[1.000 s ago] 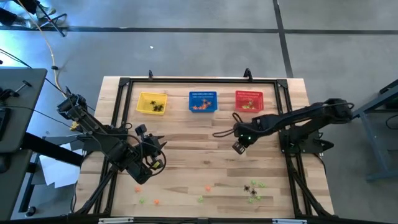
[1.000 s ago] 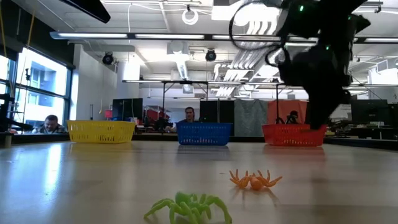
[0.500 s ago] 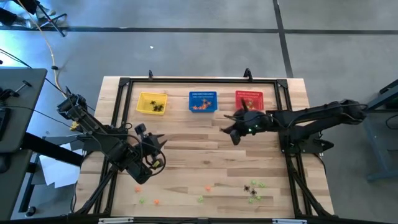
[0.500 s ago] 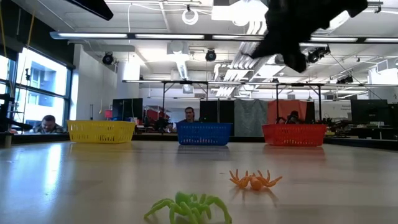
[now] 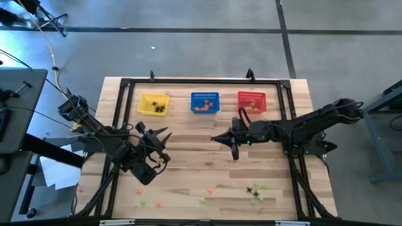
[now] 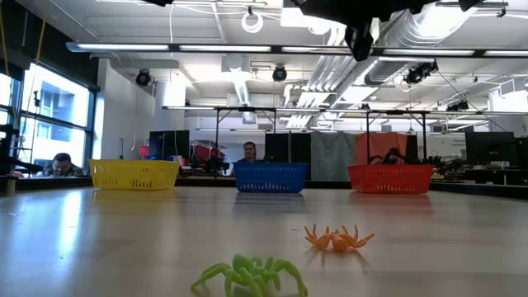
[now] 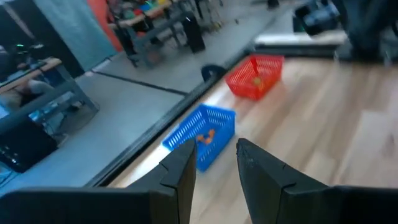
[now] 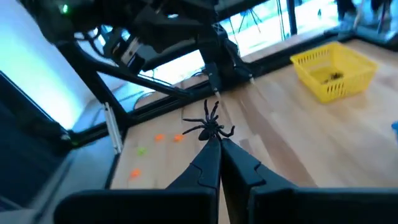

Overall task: Sort Halloween decoration
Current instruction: Put the black spider toy into the yellow basket

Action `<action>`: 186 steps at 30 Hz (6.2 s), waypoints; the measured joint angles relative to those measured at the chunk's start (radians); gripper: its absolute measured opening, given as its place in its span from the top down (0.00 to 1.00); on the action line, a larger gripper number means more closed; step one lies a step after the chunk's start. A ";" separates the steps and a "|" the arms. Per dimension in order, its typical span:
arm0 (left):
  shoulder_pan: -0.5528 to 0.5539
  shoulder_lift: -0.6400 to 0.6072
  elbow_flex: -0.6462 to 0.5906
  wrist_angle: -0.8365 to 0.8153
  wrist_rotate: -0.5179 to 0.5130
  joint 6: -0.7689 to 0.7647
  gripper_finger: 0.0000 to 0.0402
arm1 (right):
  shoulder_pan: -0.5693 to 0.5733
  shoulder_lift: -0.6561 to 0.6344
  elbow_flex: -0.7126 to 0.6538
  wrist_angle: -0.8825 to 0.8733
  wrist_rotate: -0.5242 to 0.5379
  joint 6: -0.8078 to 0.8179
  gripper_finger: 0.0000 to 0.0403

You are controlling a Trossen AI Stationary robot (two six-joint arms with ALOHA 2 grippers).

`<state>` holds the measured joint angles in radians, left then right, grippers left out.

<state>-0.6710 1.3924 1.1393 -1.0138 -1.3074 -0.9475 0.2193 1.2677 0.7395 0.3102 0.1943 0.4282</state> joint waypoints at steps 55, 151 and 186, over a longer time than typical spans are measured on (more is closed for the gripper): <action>0.350 0.122 0.000 0.906 0.620 0.821 0.75 | -0.009 0.012 0.001 -0.008 0.307 -0.439 1.00; 0.471 0.146 0.001 0.913 0.859 0.810 1.00 | -0.026 0.075 0.001 0.025 0.239 -0.361 0.65; 0.608 0.543 0.002 0.688 1.031 0.854 0.59 | 0.006 0.144 0.001 -0.404 0.116 0.070 0.66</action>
<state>-0.0630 1.9358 1.1412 -0.3254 -0.2767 -0.0935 0.2256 1.4120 0.7403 -0.0937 0.3099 0.4987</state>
